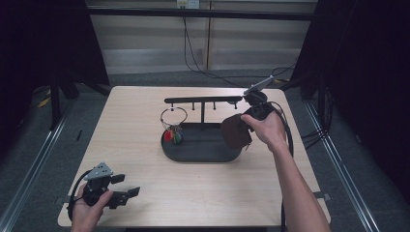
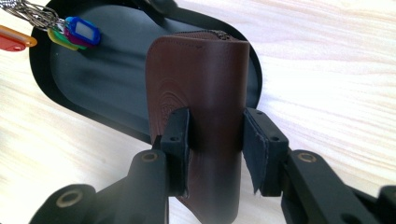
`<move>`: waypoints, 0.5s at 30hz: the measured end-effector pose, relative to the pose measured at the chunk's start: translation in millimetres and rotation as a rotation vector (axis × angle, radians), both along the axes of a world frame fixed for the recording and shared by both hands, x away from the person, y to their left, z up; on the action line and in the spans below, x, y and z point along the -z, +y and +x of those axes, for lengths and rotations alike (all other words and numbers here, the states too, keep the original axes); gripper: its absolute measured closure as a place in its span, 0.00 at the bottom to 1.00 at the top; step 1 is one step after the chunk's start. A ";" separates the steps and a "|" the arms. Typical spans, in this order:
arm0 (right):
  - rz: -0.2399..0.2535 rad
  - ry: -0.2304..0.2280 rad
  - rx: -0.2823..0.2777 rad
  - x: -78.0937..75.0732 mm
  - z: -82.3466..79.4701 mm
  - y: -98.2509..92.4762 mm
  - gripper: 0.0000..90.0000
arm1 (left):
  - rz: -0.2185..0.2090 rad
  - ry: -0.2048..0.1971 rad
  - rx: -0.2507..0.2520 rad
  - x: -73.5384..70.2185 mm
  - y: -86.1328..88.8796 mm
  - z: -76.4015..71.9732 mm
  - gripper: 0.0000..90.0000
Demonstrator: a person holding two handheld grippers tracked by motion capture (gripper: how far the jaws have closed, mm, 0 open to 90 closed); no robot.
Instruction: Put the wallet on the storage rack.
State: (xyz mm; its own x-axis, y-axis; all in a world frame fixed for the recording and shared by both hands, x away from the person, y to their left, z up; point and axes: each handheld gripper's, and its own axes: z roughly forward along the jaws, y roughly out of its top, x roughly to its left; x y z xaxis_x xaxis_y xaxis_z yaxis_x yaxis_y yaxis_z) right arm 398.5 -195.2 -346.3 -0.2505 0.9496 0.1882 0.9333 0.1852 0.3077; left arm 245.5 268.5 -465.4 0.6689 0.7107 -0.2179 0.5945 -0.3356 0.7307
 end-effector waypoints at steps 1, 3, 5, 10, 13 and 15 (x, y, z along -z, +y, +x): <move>0.004 -0.004 -0.002 1.1 0.7 0.7 0.70 | -0.003 -0.003 -0.003 0.1 -0.1 -0.1 0.22; 0.010 -0.003 -0.002 2.7 1.5 2.6 0.70 | -0.002 -0.008 -0.003 -0.1 0.4 -0.3 0.22; 0.011 0.001 -0.001 3.5 1.8 4.8 0.70 | 0.001 -0.006 -0.001 -0.1 0.3 -0.4 0.22; 0.030 -0.009 0.002 4.8 0.9 8.4 0.70 | 0.005 -0.003 0.005 -0.8 -0.2 -1.5 0.22; 0.043 -0.003 0.005 8.0 0.9 10.1 0.70 | 0.006 -0.003 0.005 -1.2 -0.2 -1.6 0.22; 0.077 -0.002 0.014 10.3 1.6 9.7 0.70 | 0.005 -0.004 0.006 -1.3 0.3 -1.5 0.22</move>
